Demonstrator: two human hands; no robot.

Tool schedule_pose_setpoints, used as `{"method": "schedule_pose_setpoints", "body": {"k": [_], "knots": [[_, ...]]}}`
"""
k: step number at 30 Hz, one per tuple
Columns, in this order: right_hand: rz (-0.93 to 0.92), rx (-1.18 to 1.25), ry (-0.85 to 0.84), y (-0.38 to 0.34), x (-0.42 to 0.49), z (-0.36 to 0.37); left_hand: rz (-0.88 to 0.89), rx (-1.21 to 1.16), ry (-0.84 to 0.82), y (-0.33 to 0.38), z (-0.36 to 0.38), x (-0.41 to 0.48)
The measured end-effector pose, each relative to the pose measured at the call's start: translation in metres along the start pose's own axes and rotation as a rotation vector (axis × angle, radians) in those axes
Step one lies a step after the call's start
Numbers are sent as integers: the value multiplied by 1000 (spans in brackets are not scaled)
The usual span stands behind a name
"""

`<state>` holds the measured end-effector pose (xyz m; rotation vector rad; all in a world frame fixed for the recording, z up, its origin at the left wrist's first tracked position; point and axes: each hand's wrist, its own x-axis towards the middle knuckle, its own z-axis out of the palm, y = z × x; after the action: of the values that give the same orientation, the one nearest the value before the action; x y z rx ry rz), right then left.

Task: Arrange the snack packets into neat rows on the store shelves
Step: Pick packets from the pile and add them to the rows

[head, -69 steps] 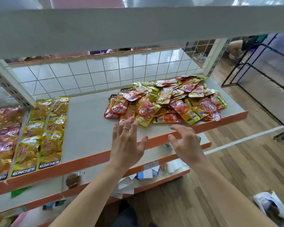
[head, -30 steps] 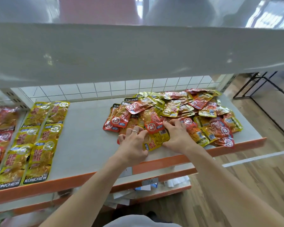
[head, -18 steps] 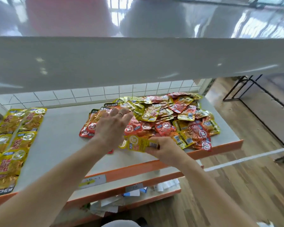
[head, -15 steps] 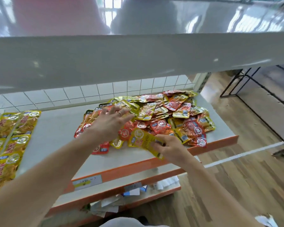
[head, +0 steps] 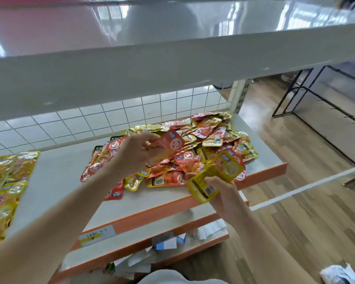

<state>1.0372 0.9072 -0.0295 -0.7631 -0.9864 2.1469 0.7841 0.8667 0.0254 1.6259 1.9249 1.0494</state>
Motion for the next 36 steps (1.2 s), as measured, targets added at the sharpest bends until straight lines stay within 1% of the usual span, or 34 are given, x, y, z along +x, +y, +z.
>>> {"method": "schedule_pose_setpoints", "body": {"k": [2,4,6,8,10,15,17,20,24,27,30,36], "knots": [[14,49,-40,-5,5,1,-161,-307,40,10,2,-11],[62,56,-96,-9,11,4,-271,-527,117,13,4,-25],[145,108,-154,-8,15,8,-333,-650,182,14,8,-40],[215,122,-130,-5,18,15,-383,-718,224,12,11,-54],[232,48,-64,0,19,21,-439,-764,238,8,14,-68],[64,-17,91,18,23,41,-545,-771,309,-2,10,-104],[52,-69,103,22,22,54,-576,-764,347,-5,6,-118],[90,-112,42,31,20,73,-610,-747,412,-8,-2,-141],[141,-244,-37,48,14,98,-648,-774,523,-10,-15,-168],[181,-323,-80,61,7,117,-651,-733,567,-15,-26,-188],[187,-391,-94,73,-1,138,-645,-675,605,-22,-40,-205],[107,-472,-53,97,-7,178,-620,-583,663,-45,-75,-232]]}}
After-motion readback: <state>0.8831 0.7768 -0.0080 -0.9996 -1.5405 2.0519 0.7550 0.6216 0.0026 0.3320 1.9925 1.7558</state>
